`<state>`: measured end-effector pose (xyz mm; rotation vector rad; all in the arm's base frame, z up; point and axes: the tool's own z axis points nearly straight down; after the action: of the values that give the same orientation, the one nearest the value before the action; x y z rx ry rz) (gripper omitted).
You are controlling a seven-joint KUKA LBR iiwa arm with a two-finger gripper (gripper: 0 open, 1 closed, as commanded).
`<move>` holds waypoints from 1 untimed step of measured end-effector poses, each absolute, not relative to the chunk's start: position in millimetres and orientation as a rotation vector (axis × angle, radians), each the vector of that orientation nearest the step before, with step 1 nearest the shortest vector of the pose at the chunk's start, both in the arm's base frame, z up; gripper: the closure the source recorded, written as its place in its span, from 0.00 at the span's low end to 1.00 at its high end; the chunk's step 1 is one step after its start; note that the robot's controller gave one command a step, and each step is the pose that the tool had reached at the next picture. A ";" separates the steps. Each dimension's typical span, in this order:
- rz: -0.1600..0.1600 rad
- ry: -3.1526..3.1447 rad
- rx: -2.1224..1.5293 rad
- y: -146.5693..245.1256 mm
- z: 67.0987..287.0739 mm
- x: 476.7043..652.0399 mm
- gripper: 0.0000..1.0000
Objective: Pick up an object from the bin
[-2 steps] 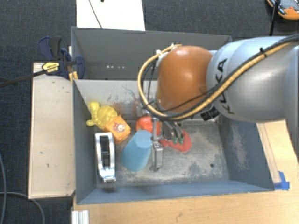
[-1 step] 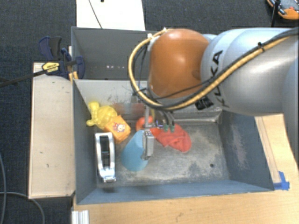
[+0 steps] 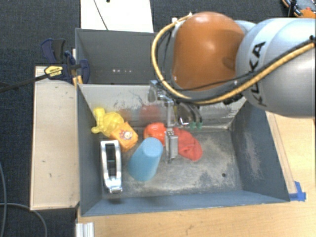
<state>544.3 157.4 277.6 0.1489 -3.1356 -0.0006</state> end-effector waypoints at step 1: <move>-0.005 -3.155 0.117 143.0 294.6 544.5 0.00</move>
Offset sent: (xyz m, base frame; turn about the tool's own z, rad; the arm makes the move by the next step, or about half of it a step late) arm -0.0132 -0.0424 0.1924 -0.0688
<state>544.5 143.0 294.6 0.1174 -3.1549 -0.0052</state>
